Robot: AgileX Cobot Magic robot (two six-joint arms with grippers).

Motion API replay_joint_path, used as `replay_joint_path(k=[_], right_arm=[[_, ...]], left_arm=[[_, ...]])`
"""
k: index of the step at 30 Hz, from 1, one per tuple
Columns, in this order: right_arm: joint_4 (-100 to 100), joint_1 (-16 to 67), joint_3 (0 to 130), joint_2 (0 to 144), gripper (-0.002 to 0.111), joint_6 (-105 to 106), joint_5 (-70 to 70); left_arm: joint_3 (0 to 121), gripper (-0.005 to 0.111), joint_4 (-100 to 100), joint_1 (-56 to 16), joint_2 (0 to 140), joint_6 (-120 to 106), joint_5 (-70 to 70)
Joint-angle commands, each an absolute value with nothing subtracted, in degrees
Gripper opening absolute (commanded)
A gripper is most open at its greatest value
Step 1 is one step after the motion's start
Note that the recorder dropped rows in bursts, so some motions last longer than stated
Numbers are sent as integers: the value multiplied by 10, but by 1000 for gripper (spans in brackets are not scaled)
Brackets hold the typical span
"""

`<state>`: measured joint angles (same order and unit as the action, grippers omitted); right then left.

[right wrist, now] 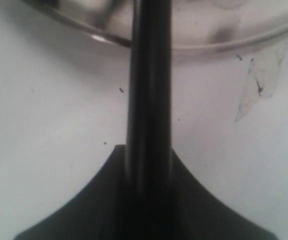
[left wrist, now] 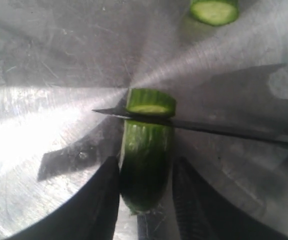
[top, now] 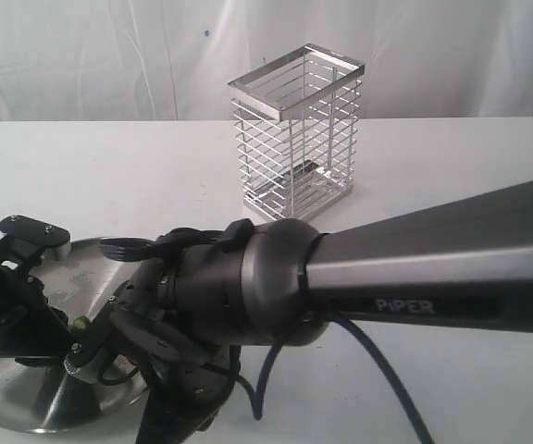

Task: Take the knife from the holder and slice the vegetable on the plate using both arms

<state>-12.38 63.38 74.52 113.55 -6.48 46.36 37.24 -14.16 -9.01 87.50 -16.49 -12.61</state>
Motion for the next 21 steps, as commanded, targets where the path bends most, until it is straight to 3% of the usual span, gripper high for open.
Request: replay_joint_path(k=[1, 21], right_arm=[[-147, 633, 762, 1153, 0, -50, 489], [-170, 588, 760, 1154, 0, -64, 527]], left_arm=[[368, 40, -150, -93, 865, -165, -142], [368, 40, -150, -93, 865, -157, -139]])
